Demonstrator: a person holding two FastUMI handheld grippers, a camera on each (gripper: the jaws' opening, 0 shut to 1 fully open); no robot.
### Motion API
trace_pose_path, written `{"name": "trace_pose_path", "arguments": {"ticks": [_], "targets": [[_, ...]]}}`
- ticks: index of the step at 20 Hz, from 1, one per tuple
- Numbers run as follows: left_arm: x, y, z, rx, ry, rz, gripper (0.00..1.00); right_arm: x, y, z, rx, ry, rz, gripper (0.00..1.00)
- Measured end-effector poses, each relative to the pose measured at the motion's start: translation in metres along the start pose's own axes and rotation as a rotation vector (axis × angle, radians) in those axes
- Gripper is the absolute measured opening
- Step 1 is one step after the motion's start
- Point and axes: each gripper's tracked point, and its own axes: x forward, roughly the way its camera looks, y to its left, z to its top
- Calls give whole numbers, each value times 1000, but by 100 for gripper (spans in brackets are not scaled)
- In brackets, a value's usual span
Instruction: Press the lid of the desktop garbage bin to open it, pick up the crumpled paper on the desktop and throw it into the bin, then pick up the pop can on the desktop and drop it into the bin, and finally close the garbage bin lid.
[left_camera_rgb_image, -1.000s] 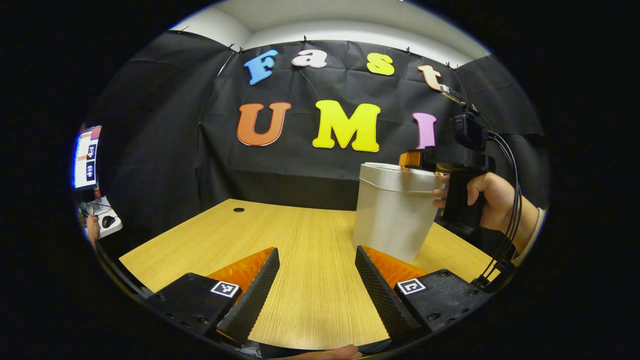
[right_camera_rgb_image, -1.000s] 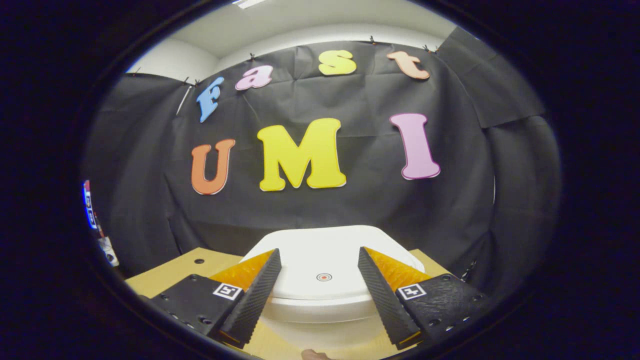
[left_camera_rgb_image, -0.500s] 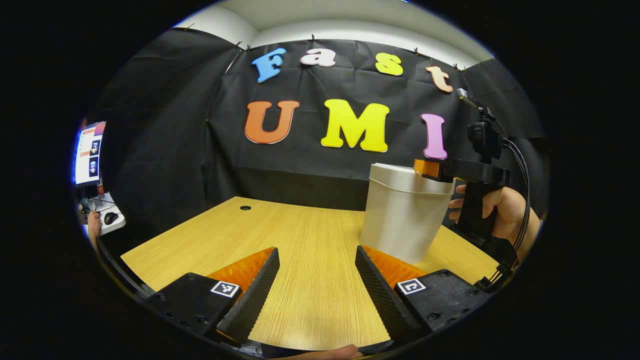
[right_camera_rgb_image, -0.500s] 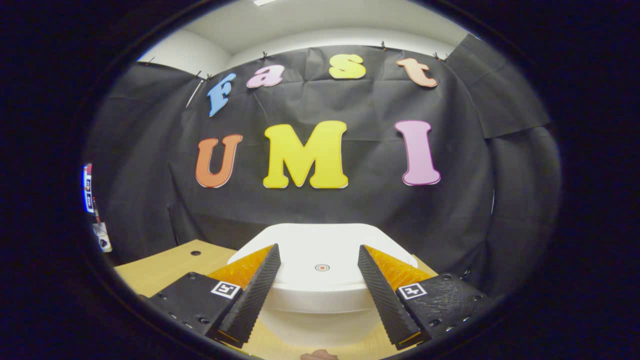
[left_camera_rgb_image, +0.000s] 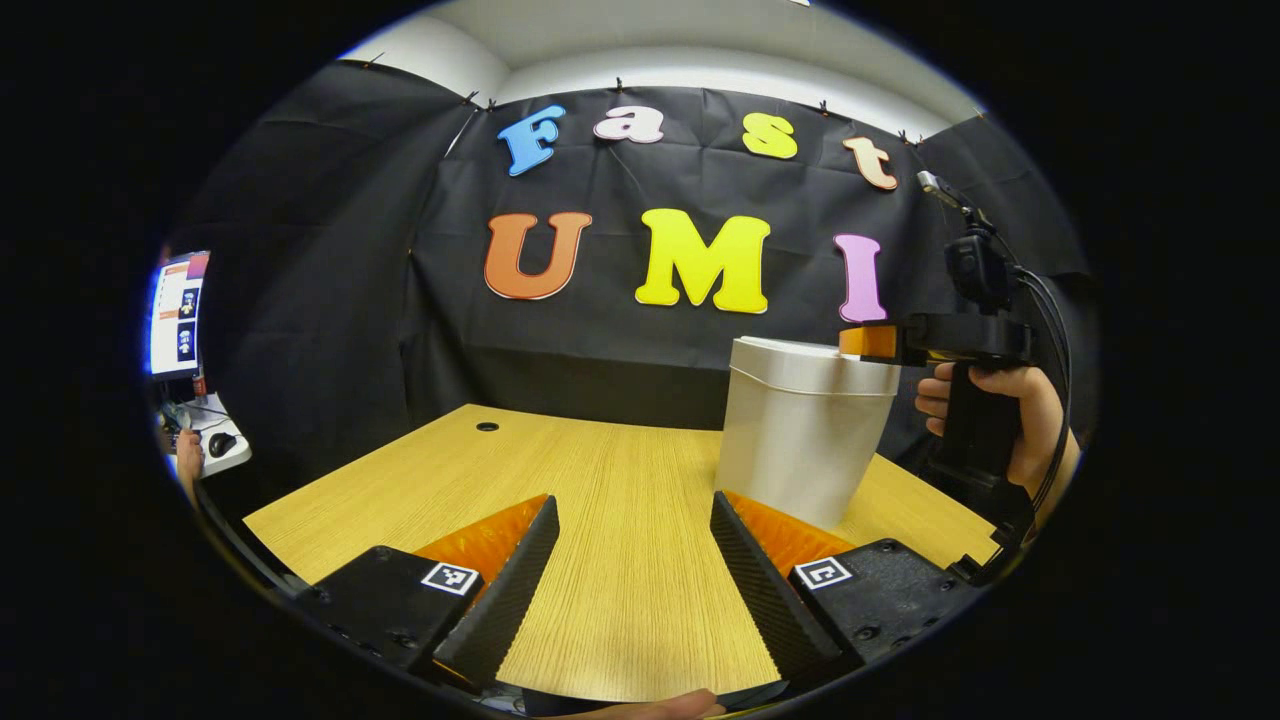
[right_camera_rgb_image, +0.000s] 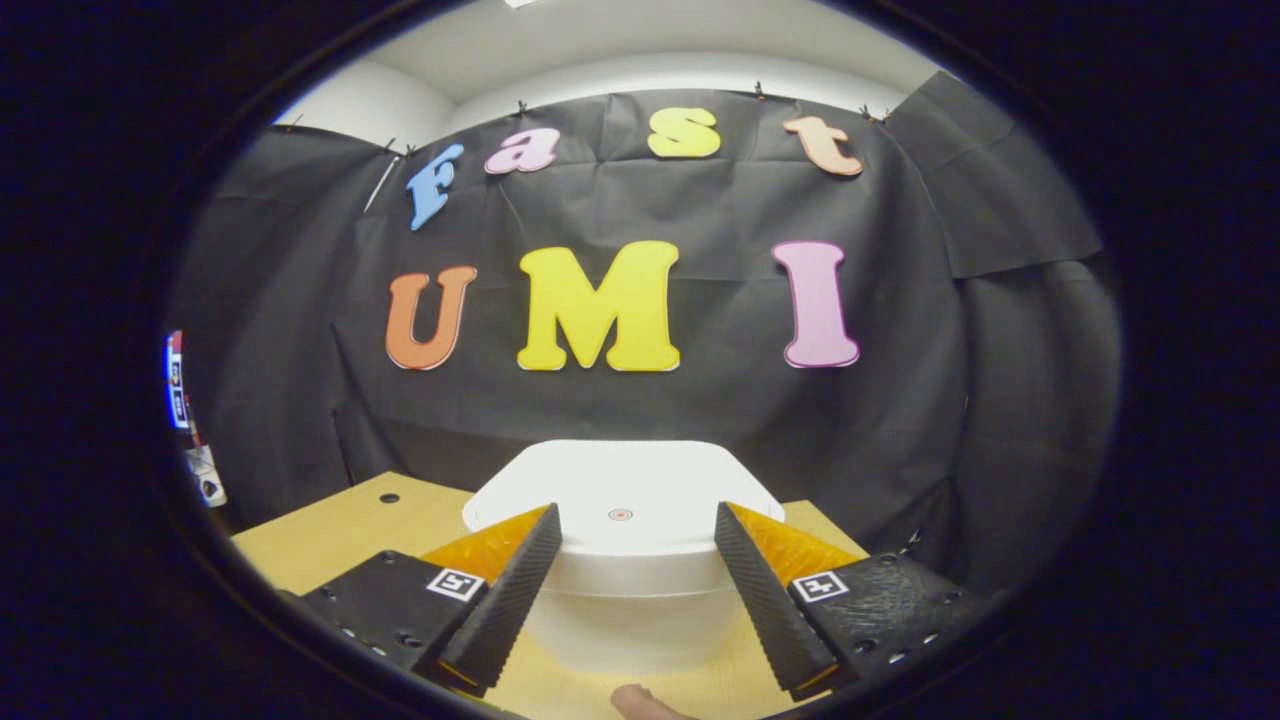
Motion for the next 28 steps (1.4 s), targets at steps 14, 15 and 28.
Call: {"name": "trace_pose_path", "arguments": {"ticks": [14, 15, 28], "targets": [[-23, 3, 37, 75, -137, 92, 98, -166, -30, -42, -77, -117, -45, 98], [-27, 3, 41, 83, -150, 98, 98, -176, -36, -43, -73, -137, -60, 95], [-30, -46, 28, 147, -140, 57, 98, -213, -42, -60, -67, -127, 44, 95]]}}
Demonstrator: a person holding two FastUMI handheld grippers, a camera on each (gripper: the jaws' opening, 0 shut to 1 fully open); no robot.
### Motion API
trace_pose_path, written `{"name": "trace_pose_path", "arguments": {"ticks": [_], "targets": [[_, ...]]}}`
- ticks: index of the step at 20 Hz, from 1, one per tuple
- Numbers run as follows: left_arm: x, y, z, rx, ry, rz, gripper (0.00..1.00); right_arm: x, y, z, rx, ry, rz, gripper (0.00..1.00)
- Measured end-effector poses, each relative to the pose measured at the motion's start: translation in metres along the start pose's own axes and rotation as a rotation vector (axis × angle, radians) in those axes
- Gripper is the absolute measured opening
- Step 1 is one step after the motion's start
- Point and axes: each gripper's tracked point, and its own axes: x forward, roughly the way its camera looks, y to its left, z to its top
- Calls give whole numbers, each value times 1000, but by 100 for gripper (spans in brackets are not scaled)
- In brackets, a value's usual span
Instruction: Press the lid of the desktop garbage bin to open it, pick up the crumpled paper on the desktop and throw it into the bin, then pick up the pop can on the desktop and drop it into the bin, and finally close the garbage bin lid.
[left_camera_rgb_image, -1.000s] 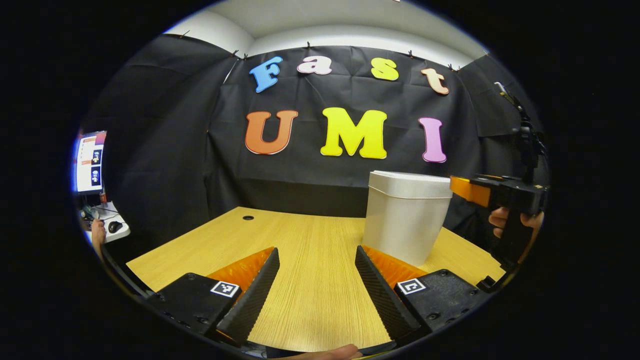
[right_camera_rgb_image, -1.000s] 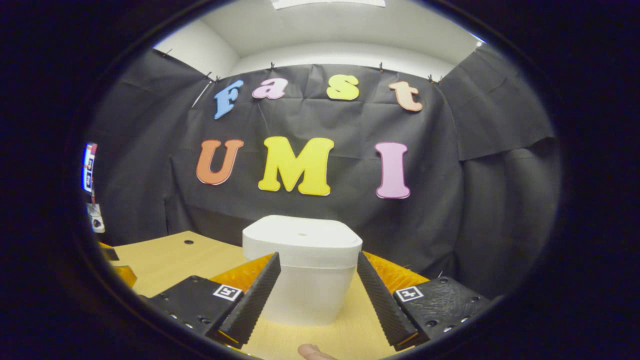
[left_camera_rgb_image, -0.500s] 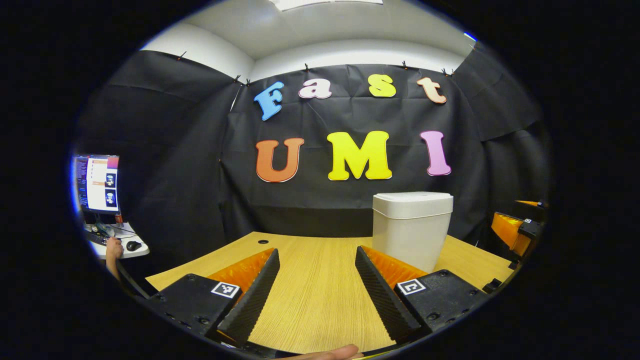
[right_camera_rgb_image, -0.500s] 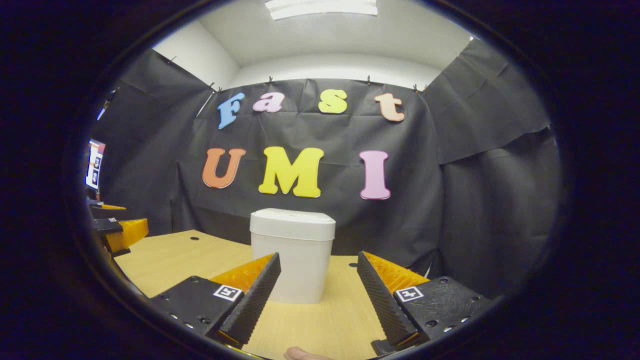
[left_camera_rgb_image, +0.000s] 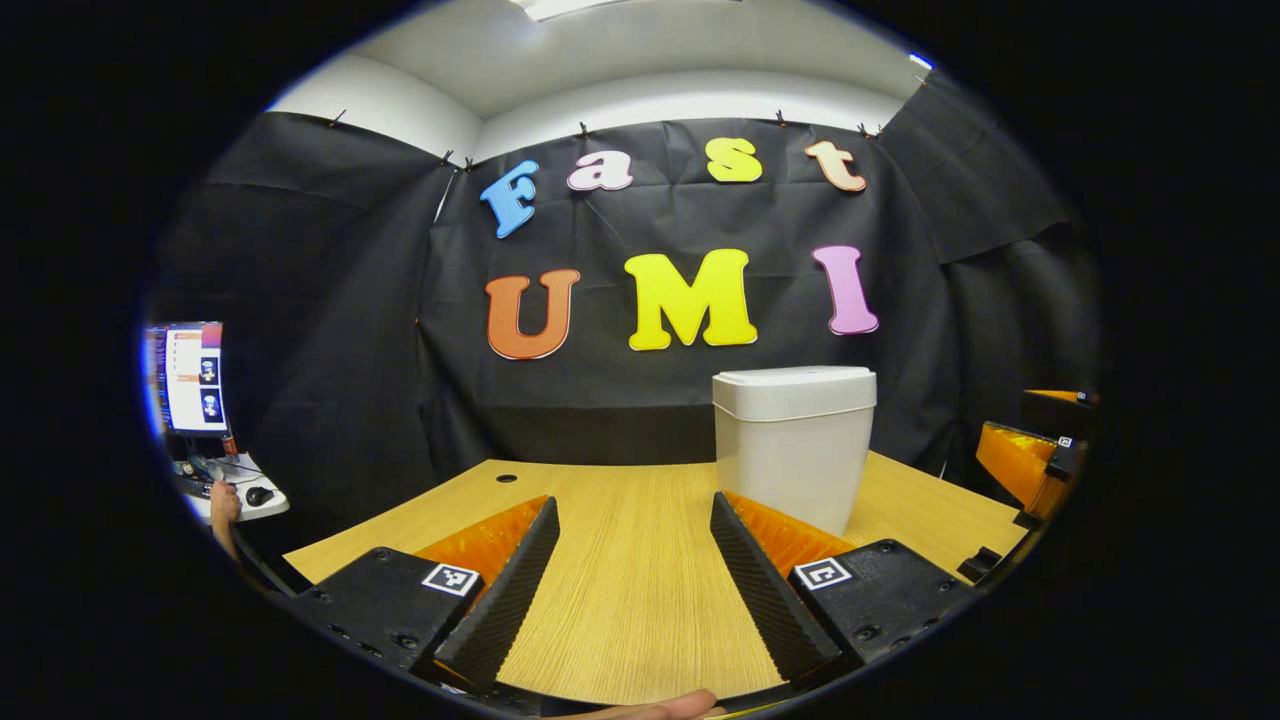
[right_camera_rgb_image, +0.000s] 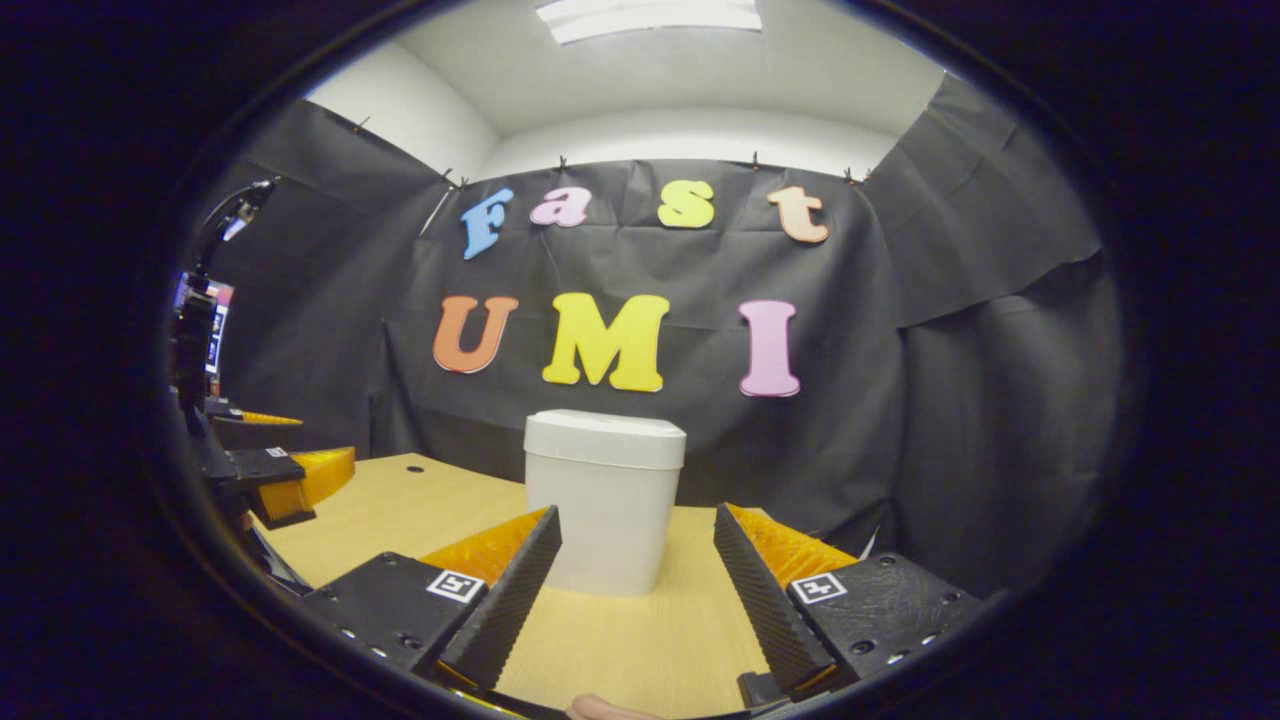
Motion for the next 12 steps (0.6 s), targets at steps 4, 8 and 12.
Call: {"name": "trace_pose_path", "arguments": {"ticks": [4, 8, 12], "targets": [[0, -8, -3, 15, 5, -20, 98, 0, -12, 1, 17, 3, -21, 95], [0, -5, -2, 8, 6, -21, 98, -1, -10, 0, 34, 11, -13, 95], [1, -1, -3, 1, 13, -15, 98, 0, -5, -6, 34, 30, -6, 95]]}}
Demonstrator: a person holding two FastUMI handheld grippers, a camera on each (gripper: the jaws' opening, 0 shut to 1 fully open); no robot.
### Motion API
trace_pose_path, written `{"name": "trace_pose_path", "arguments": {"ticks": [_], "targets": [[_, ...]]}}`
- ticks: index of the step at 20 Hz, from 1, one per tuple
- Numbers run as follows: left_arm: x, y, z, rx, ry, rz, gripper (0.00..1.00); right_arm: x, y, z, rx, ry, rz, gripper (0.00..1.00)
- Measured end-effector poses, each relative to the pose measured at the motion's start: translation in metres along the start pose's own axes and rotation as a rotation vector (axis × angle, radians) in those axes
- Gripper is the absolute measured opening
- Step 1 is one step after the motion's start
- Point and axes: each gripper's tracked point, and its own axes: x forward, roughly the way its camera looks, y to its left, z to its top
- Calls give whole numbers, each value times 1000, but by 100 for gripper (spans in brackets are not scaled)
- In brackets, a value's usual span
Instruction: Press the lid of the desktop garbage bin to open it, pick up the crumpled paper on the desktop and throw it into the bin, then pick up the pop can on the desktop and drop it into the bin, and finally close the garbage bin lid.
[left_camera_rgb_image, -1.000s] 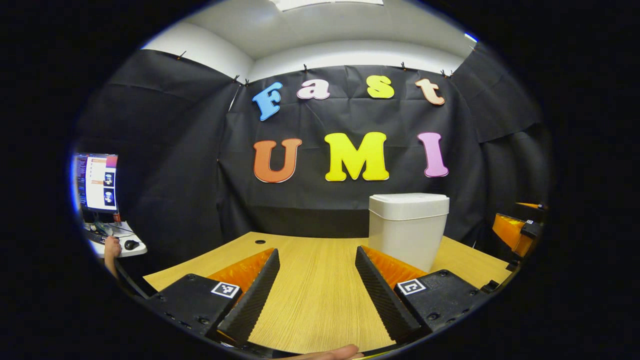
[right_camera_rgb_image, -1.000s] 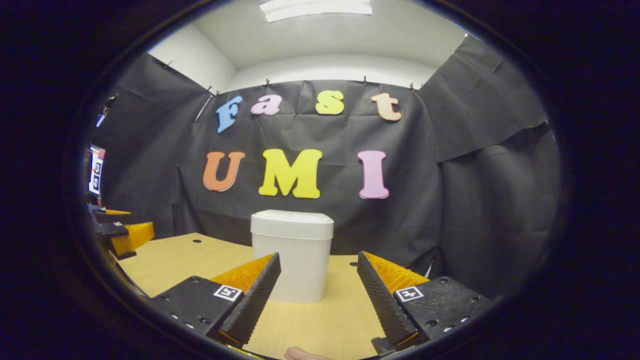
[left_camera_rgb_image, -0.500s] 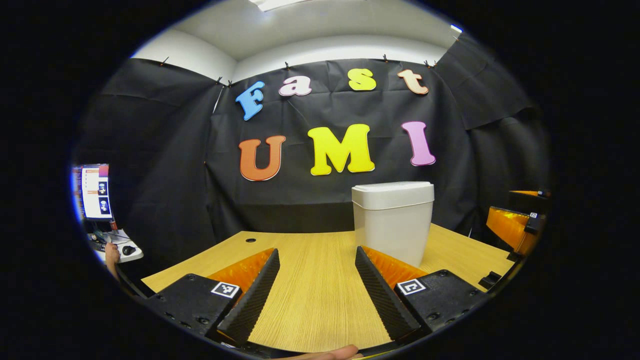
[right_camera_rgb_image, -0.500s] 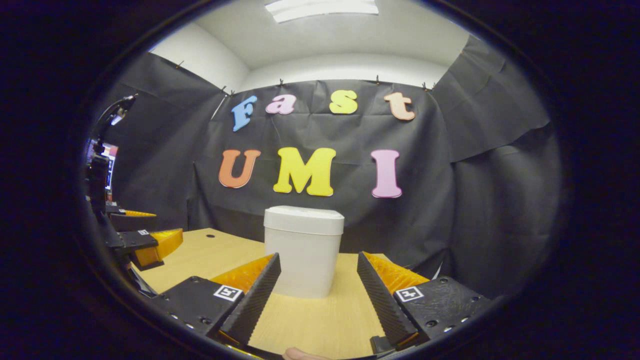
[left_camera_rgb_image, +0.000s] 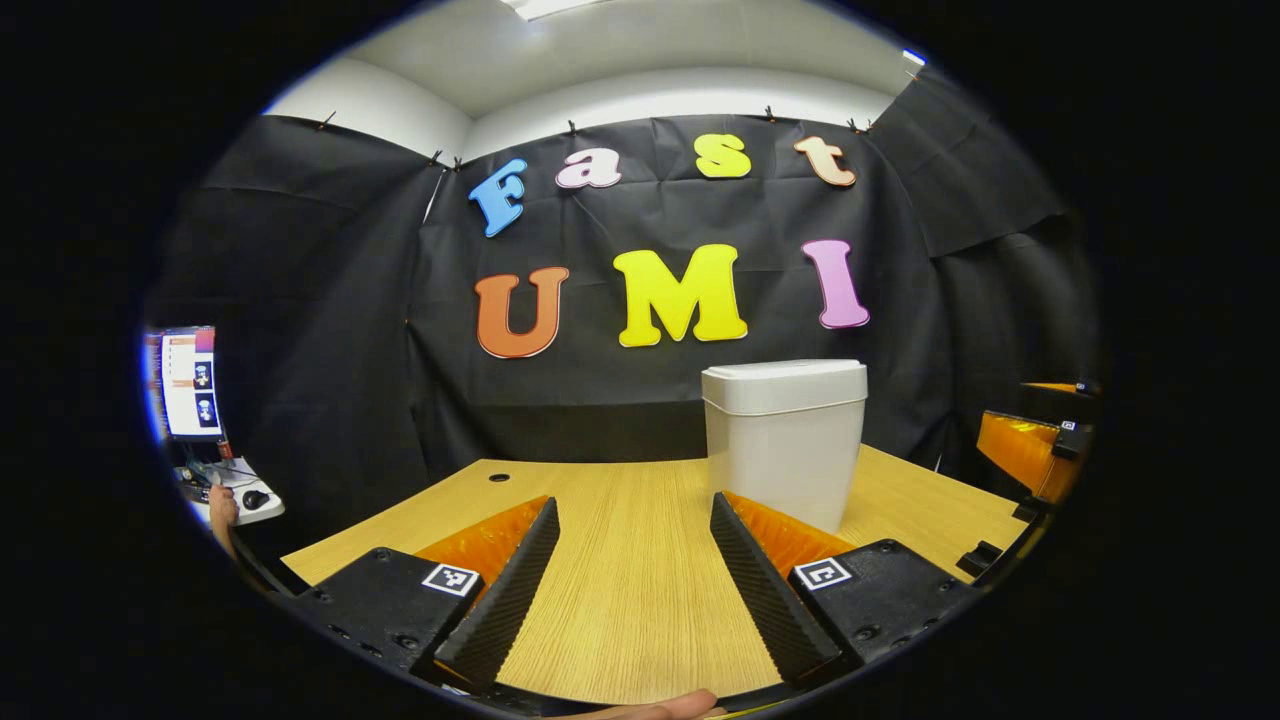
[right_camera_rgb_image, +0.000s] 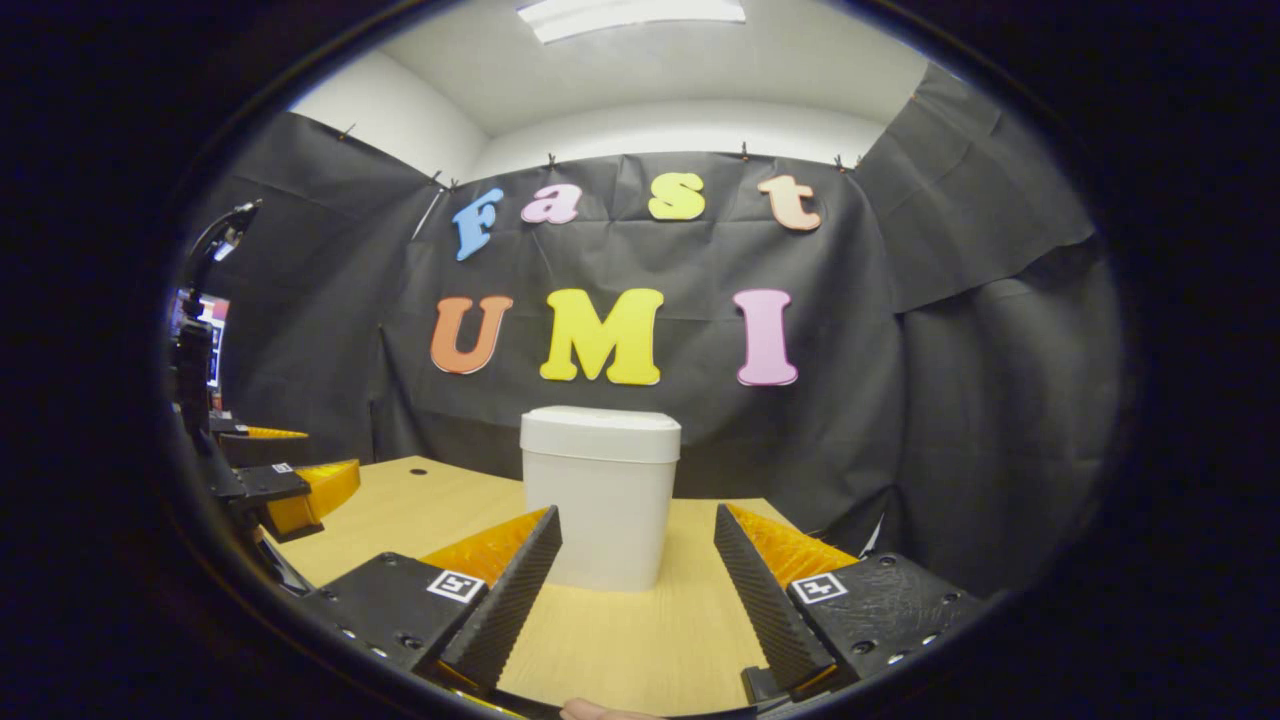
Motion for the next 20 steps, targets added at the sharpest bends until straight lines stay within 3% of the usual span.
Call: {"name": "trace_pose_path", "arguments": {"ticks": [4, 20], "targets": [[0, -4, -1, -6, 7, -15, 98, 2, 10, -9, 13, 32, 39, 95], [1, -5, -1, -7, 11, -16, 98, 8, 12, -22, 34, 91, 45, 97]]}}
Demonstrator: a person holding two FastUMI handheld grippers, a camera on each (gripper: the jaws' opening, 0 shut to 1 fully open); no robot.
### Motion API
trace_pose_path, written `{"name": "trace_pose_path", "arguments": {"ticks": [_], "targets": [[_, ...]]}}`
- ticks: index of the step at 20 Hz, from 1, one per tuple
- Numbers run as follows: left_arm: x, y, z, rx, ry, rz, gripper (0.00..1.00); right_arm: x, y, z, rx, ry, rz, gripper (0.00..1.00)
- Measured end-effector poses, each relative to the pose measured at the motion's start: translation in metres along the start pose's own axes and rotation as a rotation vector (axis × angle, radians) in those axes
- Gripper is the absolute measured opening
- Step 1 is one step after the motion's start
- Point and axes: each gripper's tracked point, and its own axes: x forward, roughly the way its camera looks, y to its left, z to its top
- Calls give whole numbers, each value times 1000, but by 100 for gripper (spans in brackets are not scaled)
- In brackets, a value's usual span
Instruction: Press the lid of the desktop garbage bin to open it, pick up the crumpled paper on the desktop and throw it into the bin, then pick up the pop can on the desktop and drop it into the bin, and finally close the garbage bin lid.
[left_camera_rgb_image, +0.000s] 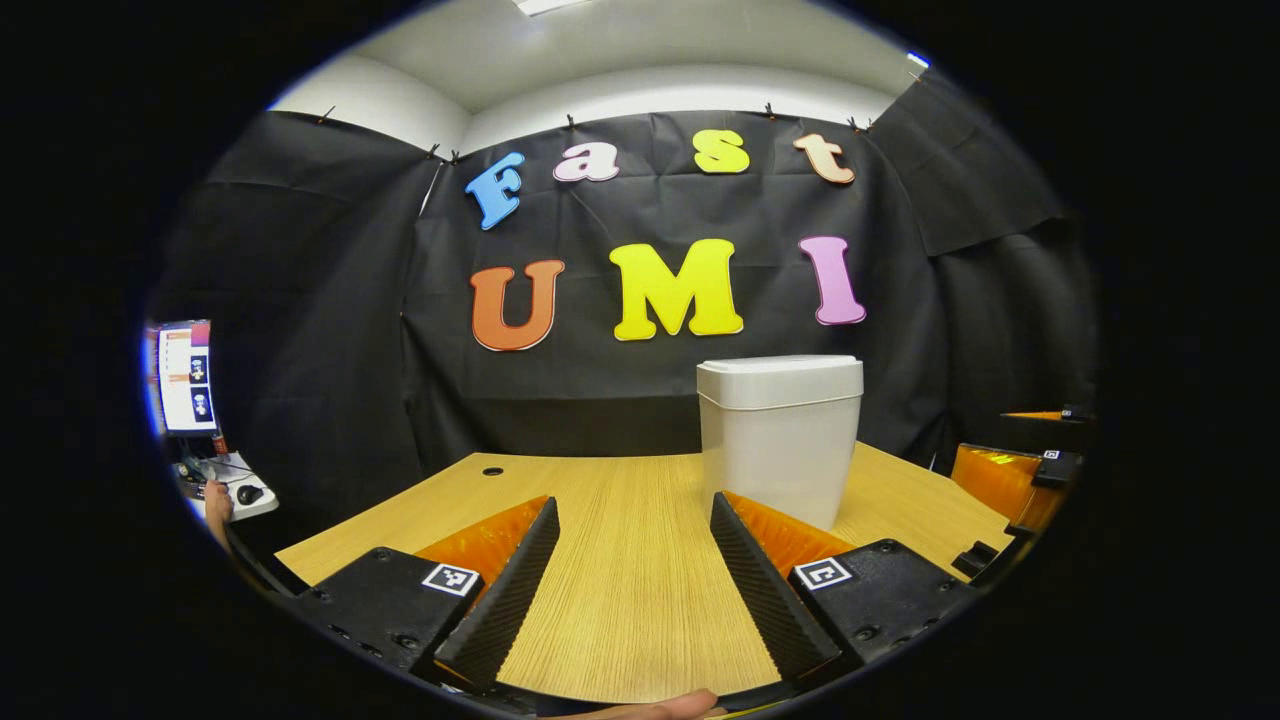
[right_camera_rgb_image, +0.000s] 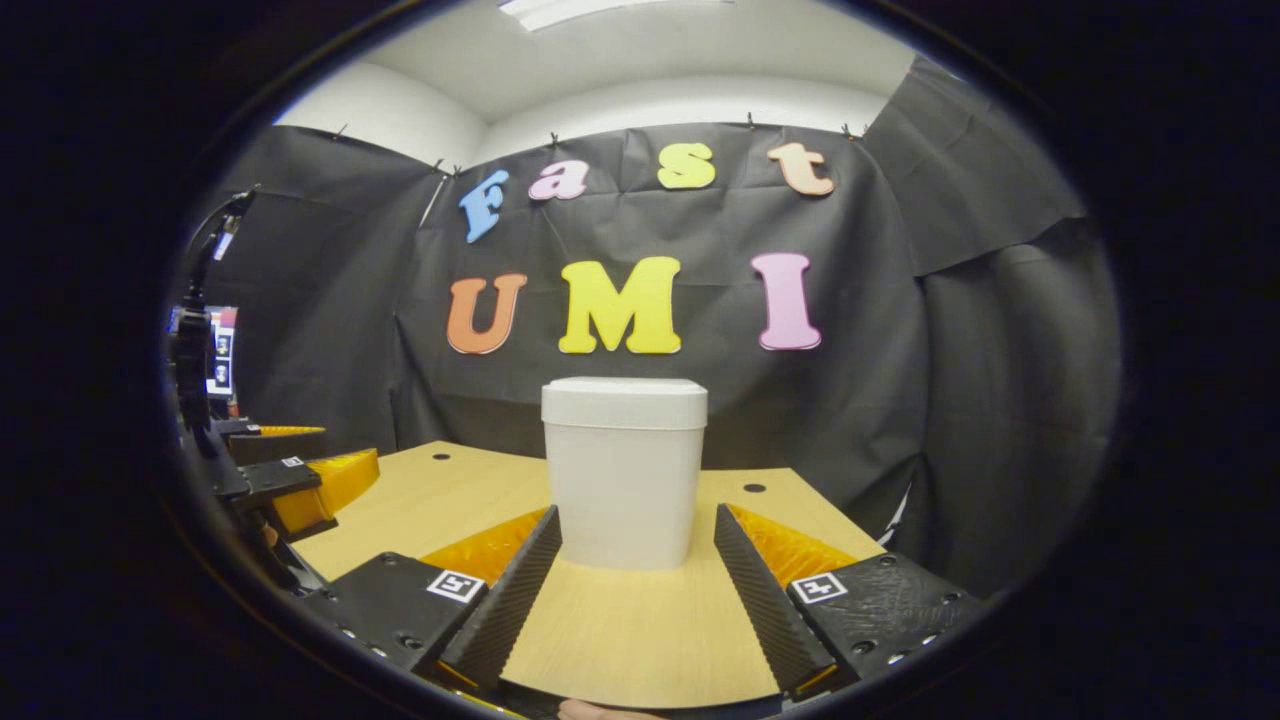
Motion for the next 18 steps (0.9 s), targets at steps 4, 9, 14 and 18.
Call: {"name": "trace_pose_path", "arguments": {"ticks": [4, 9, 14, 18], "targets": [[0, -2, 0, -5, 0, -5, 95, -4, 2, 4, -20, -17, -5, 97], [0, -6, -2, 7, 2, -13, 98, -4, 1, 4, -50, -26, -21, 95], [1, -5, -4, 3, 10, -11, 98, -2, 1, 2, -47, -18, -16, 95], [2, -8, -7, 5, 17, -16, 98, -2, -1, 2, -45, -16, -20, 95]]}}
